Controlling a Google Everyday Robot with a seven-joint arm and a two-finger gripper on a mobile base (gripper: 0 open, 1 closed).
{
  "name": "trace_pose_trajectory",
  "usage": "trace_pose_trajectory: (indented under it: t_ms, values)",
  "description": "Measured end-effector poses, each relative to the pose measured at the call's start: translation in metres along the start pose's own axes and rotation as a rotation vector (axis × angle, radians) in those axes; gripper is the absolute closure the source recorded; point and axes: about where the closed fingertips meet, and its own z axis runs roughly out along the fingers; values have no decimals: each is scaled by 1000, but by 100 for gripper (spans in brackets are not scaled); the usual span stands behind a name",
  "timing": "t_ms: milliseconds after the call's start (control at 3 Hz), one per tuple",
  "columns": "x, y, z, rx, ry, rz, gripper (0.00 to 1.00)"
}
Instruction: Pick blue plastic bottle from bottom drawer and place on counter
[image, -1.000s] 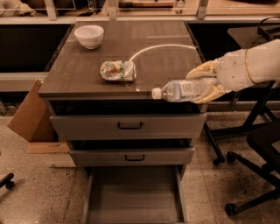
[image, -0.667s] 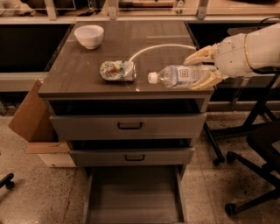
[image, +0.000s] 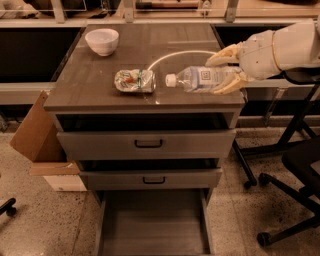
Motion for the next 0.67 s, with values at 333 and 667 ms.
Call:
trace_pose_trajectory:
  t_ms: [333,667]
  values:
    - [17,-33,20,23,3,27,100]
    - [28,-66,36,44,9,62,100]
